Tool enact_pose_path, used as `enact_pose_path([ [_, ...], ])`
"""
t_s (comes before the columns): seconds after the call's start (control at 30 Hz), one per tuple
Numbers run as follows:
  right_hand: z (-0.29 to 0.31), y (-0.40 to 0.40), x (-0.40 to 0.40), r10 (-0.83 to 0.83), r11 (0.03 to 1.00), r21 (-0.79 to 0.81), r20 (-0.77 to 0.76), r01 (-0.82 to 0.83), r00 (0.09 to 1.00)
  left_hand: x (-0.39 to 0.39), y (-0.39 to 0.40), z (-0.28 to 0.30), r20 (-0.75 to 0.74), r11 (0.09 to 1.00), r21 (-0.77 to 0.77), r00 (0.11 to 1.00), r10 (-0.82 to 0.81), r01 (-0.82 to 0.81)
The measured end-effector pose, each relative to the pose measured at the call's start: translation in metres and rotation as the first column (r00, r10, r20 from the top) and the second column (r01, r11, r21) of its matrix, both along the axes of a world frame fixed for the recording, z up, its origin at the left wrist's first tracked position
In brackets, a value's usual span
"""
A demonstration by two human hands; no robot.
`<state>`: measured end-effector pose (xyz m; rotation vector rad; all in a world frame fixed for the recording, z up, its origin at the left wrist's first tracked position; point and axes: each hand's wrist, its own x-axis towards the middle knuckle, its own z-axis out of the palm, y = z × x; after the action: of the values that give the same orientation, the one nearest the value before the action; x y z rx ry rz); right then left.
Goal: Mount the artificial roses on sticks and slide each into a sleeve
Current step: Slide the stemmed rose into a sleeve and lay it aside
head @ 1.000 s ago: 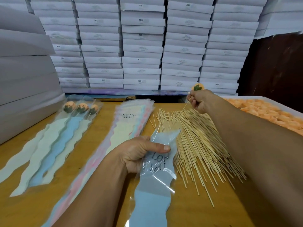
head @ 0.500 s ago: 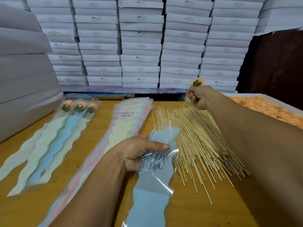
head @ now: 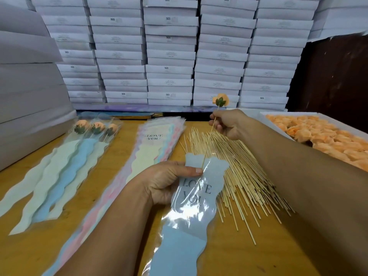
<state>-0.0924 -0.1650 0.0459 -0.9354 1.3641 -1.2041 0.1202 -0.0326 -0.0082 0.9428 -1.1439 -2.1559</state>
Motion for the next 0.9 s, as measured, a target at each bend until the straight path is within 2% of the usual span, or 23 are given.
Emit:
enact_pose_path([
  [0.2,-0.003,0.029,0.017,0.145,0.989,0.002,0.04,-0.145,0.989,-0.001,-0.003,-0.002,0.006,0.997,0.001,0.997,0.077,-0.077],
  [0.47,-0.009,0.065,0.02,0.324,0.944,-0.008,-0.188,-0.331,0.927,-0.002,-0.004,-0.002,-0.064,0.975,0.011,0.973,0.222,-0.222],
  [0.6,-0.013,0.084,0.017,0.411,0.906,-0.071,-0.099,-0.418,0.907,-0.002,-0.004,-0.001,-0.102,0.967,0.002,0.962,0.253,-0.254],
  [0.7,-0.018,0.09,0.019,0.391,0.913,-0.126,-0.007,-0.389,0.92,-0.002,-0.005,-0.002,-0.093,0.972,0.0,0.968,0.234,-0.235],
  [0.9,-0.024,0.096,0.021,0.28,0.948,-0.153,-0.015,-0.279,0.96,-0.003,-0.008,-0.005,-0.068,0.973,-0.037,0.972,0.224,-0.227],
])
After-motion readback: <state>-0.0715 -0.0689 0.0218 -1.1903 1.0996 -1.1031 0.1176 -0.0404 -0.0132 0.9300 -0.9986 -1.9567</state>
